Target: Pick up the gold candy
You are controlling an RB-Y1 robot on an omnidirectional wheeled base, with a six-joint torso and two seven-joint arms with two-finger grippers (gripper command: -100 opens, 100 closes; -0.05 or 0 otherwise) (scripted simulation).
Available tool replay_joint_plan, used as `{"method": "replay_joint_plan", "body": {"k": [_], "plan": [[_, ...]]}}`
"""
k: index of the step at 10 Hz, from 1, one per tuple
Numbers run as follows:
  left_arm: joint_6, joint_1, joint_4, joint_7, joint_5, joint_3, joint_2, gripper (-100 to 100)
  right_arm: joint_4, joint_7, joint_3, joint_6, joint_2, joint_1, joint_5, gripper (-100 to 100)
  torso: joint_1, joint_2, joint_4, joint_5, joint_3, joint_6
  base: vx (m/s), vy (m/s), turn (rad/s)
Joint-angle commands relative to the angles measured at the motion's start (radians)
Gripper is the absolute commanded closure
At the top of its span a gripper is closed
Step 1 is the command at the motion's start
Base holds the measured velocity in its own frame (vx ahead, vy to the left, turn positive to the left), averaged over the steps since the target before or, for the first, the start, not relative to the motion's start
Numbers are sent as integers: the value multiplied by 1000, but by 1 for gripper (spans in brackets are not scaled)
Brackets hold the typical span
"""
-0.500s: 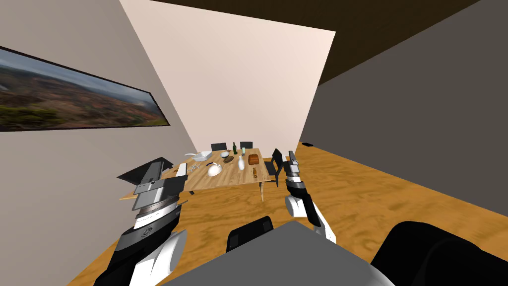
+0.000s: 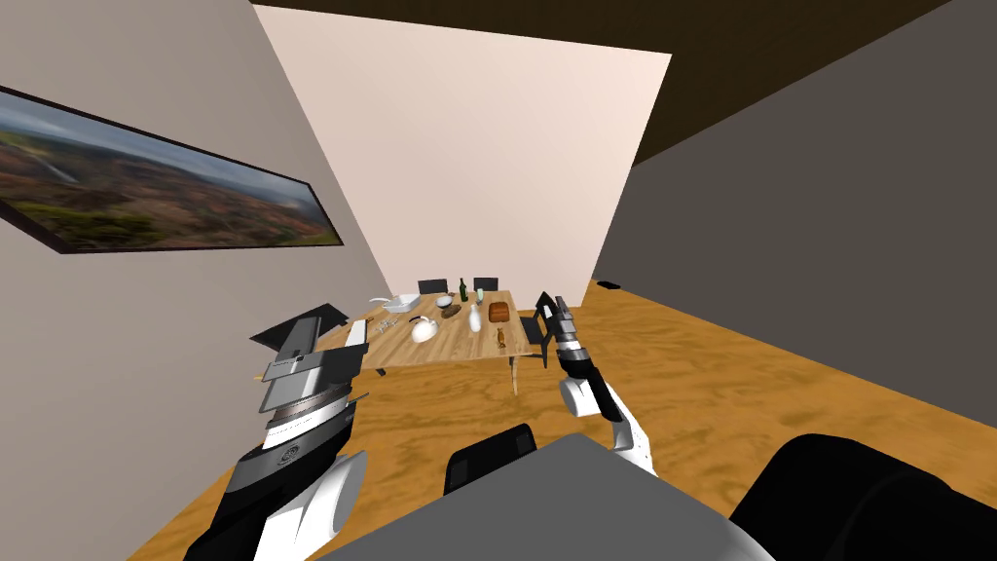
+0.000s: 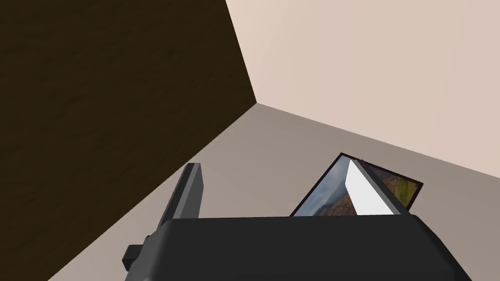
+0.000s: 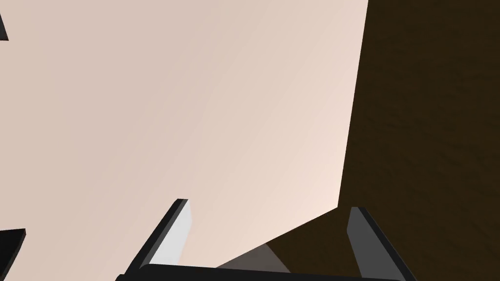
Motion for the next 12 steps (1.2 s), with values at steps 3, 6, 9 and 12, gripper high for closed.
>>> {"method": "replay_joint_plan", "body": {"k": [3, 6, 9, 12], "plan": [[0, 0, 0, 0, 0, 0, 0, 0, 92, -83, 11, 78, -65, -66, -69, -100, 1, 0, 0, 0, 0, 0, -30, -39, 76], [0, 0, 0, 0, 0, 0, 0, 0, 150, -121, 17, 128, -85, -96, -101, -100, 1, 0, 0, 0, 0, 0, -27, -33, 58], [0, 0, 0, 0, 0, 0, 0, 0, 235, -204, 29, 210, -121, -162, -172, -100, 1, 0, 0, 0, 0, 0, -35, -34, 80], [0, 0, 0, 0, 0, 0, 0, 0, 289, -250, 35, 271, -138, -197, -210, -100, 1, 0, 0, 0, 0, 0, -29, -37, 78]]}}
